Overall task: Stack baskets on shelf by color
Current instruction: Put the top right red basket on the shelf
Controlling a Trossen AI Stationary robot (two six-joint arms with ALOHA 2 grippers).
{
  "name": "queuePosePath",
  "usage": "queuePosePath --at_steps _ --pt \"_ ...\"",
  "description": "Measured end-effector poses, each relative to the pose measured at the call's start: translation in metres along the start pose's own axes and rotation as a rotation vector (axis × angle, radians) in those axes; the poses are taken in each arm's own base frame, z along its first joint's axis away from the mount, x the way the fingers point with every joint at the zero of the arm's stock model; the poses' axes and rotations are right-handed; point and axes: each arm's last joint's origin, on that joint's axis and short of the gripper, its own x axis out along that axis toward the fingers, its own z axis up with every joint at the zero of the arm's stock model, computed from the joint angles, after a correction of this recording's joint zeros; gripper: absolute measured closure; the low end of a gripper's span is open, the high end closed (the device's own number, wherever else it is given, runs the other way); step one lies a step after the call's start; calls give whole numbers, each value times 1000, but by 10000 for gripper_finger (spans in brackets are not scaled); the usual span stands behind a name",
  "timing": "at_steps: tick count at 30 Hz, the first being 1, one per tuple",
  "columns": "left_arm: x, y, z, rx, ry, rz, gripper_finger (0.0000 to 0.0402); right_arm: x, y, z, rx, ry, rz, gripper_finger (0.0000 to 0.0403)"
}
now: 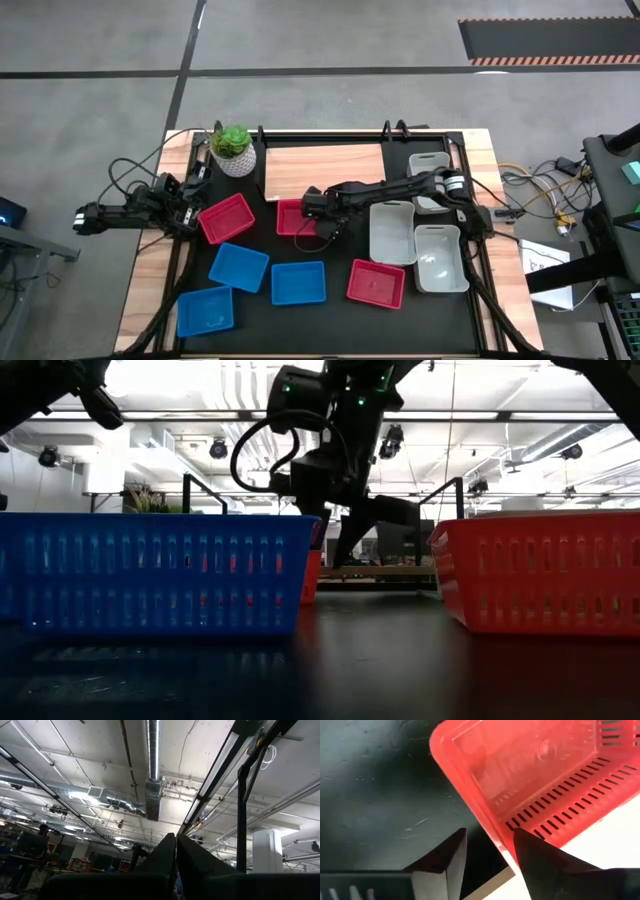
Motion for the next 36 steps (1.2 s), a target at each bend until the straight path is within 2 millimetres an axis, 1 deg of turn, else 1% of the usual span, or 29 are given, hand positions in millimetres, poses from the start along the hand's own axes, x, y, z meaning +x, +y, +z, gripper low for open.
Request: queuePosePath --at_steps 5,9,14,17,20,24,27,31,33,36 --pt "0 0 0 0 1 0 402 0 1 2 -52 -30 12 291" --pt "0 0 0 0 0 0 402 -2 2 4 -54 -79 30 333" --pt "0 0 0 0 0 0 402 -4 5 11 -70 -87 29 385" --pt "0 0 0 0 -1 0 402 -9 8 17 -59 -93 32 388" --pt "0 0 0 0 -1 0 402 -18 6 23 -21 -102 8 389" --pt "0 0 0 1 0 0 402 -41 3 28 41 -123 -38 389" --pt "0 0 0 1 4 1 402 -61 0 28 133 -95 -106 390" --pt "0 0 -1 1 8 1 402 -88 -3 21 294 -24 -235 390" --pt "0 0 -1 1 9 2 402 -99 -7 14 399 5 -305 390" --pt "0 0 -1 2 12 2 402 -101 -13 1 568 26 -345 390"
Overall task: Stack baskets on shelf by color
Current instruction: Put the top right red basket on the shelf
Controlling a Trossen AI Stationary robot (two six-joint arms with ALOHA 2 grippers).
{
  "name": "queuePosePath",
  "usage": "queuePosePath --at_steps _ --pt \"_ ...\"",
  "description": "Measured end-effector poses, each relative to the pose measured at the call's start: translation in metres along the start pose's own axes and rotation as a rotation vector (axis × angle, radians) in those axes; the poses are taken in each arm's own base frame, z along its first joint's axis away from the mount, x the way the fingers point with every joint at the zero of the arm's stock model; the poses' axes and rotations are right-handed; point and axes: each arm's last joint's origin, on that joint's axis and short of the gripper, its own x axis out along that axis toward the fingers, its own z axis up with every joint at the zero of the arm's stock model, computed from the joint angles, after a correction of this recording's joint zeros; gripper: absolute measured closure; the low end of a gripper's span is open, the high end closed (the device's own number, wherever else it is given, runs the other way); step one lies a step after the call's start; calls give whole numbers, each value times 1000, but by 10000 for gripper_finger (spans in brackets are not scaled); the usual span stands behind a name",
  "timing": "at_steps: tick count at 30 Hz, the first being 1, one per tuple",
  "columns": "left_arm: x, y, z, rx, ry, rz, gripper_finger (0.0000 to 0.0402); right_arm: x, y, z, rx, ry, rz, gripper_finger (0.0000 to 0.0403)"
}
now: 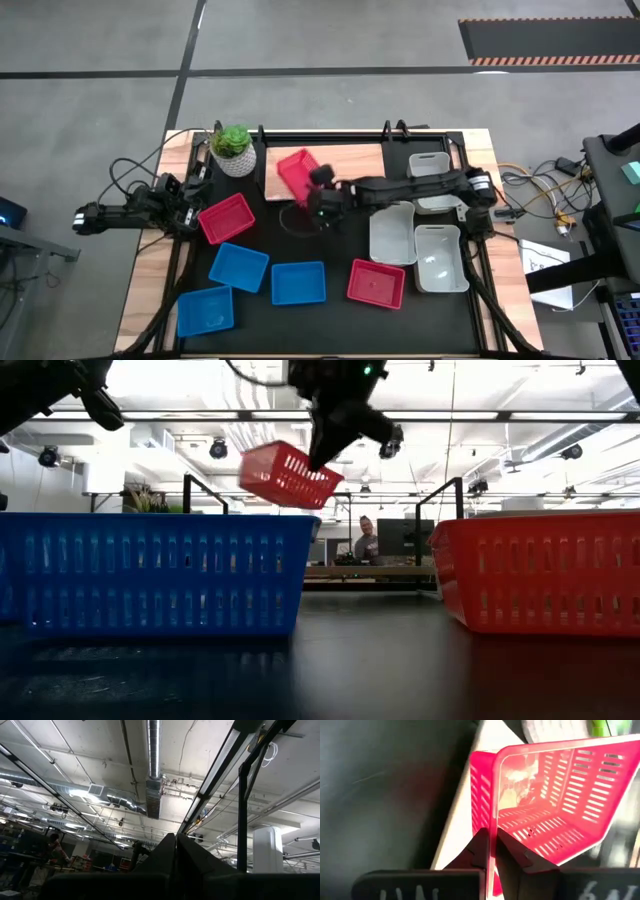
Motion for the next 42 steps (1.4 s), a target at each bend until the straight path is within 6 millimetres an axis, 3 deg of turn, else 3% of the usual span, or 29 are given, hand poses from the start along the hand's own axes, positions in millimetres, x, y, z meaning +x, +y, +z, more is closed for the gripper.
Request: queuePosePath --at_steps 7,17,24,34,42 --pt "0 0 1 -2 -14 -2 402 26 -27 -22 336 69 -19 390" --pt "0 0 2 -2 -15 -3 402 67 -30 -26 417 80 20 390" --pt "0 0 2 -2 -17 -3 402 80 -30 -24 395 67 12 377" --pt "0 0 2 -2 -17 -3 402 81 -32 -23 419 50 0 287" --pt "1 0 2 -2 -15 -2 402 43 -49 -22 424 33 -24 253"
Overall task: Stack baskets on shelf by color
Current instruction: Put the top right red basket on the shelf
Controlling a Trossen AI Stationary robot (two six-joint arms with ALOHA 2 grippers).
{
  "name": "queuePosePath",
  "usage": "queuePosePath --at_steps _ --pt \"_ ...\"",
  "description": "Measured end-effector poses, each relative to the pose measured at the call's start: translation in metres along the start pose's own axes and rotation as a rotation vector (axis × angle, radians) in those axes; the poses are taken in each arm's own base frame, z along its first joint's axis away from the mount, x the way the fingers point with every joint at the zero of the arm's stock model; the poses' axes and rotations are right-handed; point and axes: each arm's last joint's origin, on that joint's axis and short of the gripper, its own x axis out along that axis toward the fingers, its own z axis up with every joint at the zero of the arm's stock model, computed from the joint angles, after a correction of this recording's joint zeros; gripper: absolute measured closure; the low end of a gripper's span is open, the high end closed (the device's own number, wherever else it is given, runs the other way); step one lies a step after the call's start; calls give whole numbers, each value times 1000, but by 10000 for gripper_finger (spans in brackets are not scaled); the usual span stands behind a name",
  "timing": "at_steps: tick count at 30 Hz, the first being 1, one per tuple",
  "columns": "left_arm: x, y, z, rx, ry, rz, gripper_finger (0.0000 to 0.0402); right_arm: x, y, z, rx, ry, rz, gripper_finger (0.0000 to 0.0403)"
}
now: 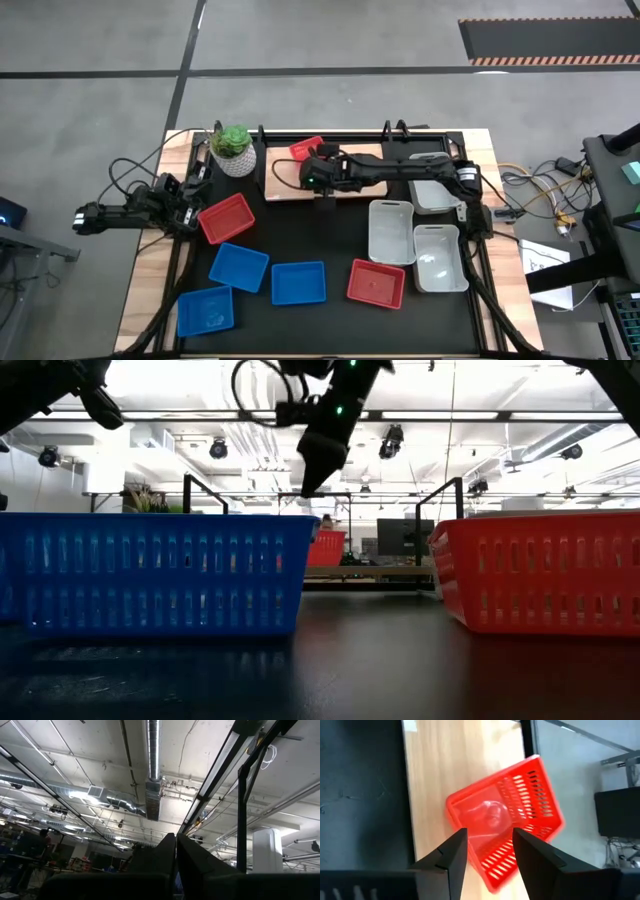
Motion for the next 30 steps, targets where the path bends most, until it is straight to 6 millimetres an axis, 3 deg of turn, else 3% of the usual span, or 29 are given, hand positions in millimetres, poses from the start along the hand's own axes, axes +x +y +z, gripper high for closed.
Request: queuePosePath --at_steps 4,7,14,17,24,30 --pt "0 0 0 0 0 0 402 -15 -24 -1 19 16 -27 267" --pt "0 0 0 1 1 0 402 -14 -49 -8 66 42 -57 294" --pt "0 0 0 0 1 0 402 22 -96 -42 226 110 45 379" --pt "0 0 0 0 1 0 402 45 -107 -60 317 158 105 391" --pt "0 0 0 0 1 0 402 77 -98 -70 377 178 237 394" --pt "0 0 0 1 1 0 402 74 -71 -46 365 69 313 394"
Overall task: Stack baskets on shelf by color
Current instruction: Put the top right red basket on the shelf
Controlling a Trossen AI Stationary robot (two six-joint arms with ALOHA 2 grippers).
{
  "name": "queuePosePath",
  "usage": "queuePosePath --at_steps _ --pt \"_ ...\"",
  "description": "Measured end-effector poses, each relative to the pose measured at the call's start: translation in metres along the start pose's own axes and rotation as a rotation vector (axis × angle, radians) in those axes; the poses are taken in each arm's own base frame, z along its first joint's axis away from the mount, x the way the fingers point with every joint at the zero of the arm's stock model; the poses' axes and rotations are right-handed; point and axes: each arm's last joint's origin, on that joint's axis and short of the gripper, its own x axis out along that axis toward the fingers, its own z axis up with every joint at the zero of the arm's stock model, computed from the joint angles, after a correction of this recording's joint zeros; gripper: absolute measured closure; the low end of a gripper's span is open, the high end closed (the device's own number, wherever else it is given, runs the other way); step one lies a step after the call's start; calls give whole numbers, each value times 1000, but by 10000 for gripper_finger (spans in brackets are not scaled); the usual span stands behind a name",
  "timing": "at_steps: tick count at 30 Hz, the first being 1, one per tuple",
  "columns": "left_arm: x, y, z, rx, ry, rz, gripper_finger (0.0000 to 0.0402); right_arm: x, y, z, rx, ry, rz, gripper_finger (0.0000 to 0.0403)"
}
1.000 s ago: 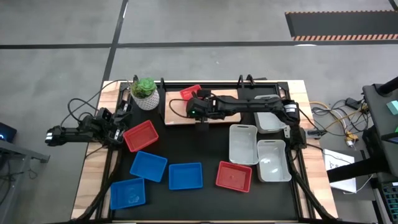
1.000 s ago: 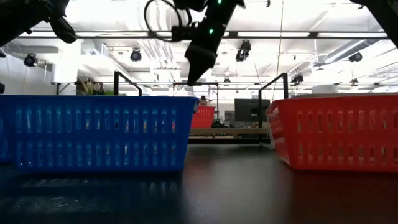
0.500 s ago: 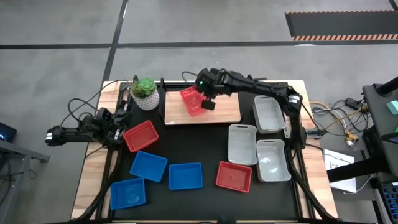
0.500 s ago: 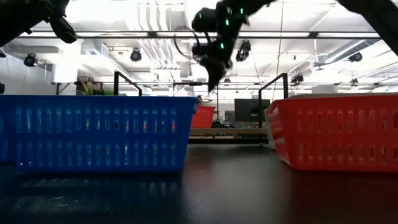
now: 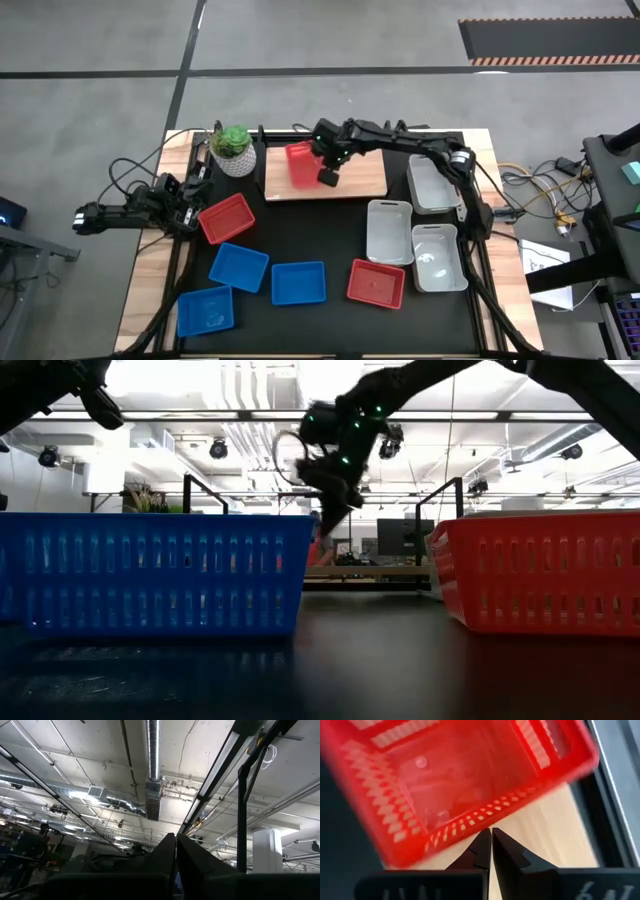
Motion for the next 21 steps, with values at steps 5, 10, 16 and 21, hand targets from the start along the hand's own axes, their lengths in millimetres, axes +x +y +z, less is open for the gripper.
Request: queuePosePath --at_steps 5,10,16,21 --pt "0 0 0 0 0 0 402 0 29 14 -77 -114 -2 394" --pt "0 0 0 0 0 0 402 -1 37 17 -85 -128 -141 394" --pt "0 0 0 0 -1 0 402 -1 36 13 -87 -85 -178 394" --pt "0 0 0 -1 0 0 402 -19 34 11 -81 18 -210 394"
